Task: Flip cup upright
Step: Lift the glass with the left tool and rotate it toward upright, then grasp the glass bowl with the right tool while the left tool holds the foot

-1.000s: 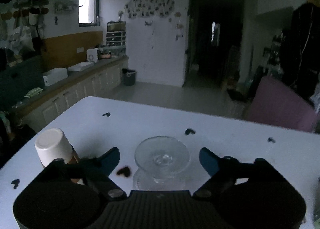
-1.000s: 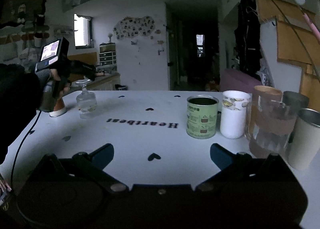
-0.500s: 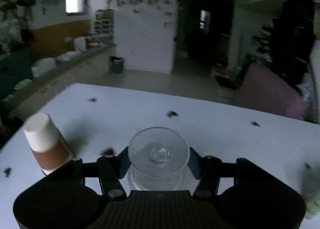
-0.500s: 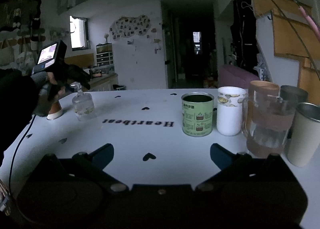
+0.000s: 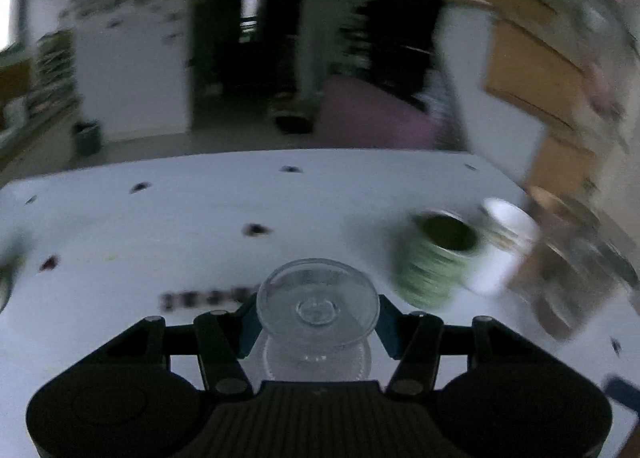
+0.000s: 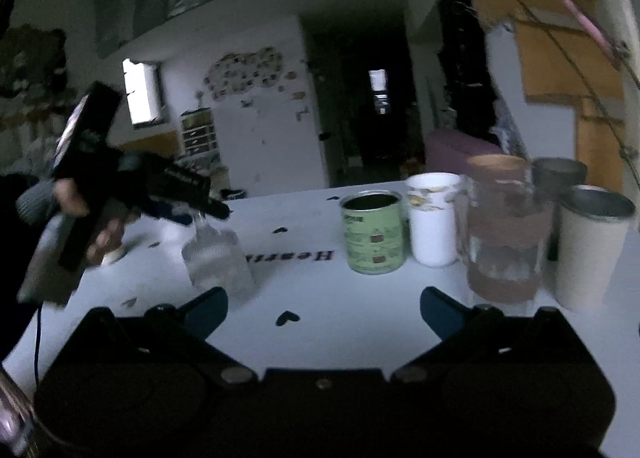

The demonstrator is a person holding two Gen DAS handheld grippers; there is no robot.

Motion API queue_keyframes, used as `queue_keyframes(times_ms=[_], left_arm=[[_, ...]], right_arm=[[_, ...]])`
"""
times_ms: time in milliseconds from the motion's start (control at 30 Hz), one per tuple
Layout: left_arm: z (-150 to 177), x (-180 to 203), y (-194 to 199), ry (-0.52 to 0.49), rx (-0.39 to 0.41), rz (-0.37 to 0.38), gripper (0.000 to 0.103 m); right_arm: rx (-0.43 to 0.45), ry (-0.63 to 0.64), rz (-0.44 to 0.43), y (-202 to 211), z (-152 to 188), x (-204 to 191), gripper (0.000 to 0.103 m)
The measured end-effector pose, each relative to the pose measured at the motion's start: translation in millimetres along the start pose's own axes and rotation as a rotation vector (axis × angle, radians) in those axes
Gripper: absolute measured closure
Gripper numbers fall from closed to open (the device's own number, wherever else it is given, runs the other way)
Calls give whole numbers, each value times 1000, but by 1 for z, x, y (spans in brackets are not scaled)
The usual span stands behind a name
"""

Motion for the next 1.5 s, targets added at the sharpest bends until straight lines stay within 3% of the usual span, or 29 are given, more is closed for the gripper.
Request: queue_keyframes(times_ms=[133, 200, 367, 467, 500, 600, 767, 1100, 1200, 1267, 1300, 1500], left_arm=[[17, 42, 15, -86, 19, 64, 45], [22, 51, 22, -101, 16, 99, 45], [28, 65, 29, -122, 20, 143, 44], [34, 63, 36, -121, 47, 154, 44], [36, 61, 39, -116, 58, 160, 44], [49, 45, 54, -87, 85, 186, 44], [78, 16, 77, -29, 65, 227, 44], [135, -10, 85, 16, 31, 229, 44], [151, -6, 78, 4, -3, 211, 44], [162, -3, 73, 0, -31, 201, 44], [166, -2, 70, -5, -42, 194, 44], [173, 7, 74, -62, 12, 122, 43]], right_arm=[[-29, -41, -42, -2, 5, 6, 0], [-47, -35, -64, -6, 9, 5, 16], [-118, -25, -161, -27, 20, -9, 73], [-157, -30, -255, -42, 26, -19, 94], [-171, -32, -274, -47, 28, -23, 96], [-197, -35, -278, -61, 36, -29, 97], [-200, -56, -271, -65, 39, -32, 97], [-216, -61, -236, -61, 44, -31, 94], [-206, -74, -204, -56, 42, -25, 88], [-195, -83, -178, -56, 38, -20, 74], [-192, -89, -166, -55, 35, -18, 72], [-201, -193, -137, -58, 15, -6, 50]])
Point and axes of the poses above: each gripper's, at about its wrist camera, not at the fingertips, and y roughly against the way its jaws point, x to its right, z to its underside, the point moved 5 cm from there along -y, roughly the way its jaws point, and after that the axes turned 10 degrees about -z, right-handed, at the moved point
